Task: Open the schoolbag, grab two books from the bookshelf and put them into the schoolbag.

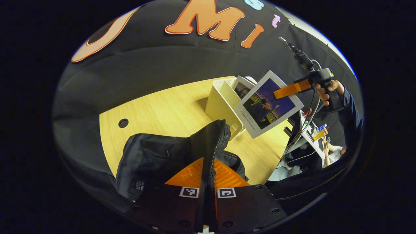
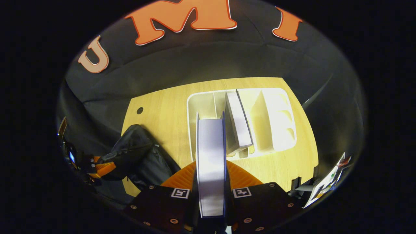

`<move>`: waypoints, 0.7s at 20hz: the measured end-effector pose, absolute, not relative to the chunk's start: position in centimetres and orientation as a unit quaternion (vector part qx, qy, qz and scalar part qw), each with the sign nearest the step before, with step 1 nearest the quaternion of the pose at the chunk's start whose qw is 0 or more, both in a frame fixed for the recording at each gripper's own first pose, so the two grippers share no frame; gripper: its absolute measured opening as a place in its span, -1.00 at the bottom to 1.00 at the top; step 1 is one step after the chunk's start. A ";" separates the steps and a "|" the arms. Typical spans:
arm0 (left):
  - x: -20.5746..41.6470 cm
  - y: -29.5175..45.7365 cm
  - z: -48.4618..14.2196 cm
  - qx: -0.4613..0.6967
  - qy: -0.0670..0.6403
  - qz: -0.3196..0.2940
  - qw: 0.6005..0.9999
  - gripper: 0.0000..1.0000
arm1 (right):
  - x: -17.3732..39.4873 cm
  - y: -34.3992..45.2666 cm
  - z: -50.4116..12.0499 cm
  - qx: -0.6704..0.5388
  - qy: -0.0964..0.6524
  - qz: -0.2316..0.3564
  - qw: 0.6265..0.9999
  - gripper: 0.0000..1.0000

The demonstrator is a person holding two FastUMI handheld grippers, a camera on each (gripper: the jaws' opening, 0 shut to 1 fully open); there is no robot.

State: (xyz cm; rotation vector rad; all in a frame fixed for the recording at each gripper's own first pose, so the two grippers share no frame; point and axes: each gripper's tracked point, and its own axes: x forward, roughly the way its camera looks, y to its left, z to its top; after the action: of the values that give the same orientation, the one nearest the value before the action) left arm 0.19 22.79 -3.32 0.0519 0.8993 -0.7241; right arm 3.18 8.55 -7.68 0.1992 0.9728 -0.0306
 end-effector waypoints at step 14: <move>0.0 19.3 -2.0 0.003 0.424 -0.337 0.841 -0.87 | -4.8 10.7 -8.4 0.249 0.424 0.072 0.868 -0.35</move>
State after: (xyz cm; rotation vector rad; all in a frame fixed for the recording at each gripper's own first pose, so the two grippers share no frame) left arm -0.02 19.27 -2.02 0.0066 0.8952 -0.7121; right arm -4.79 10.68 -8.40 0.5213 0.8882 0.1498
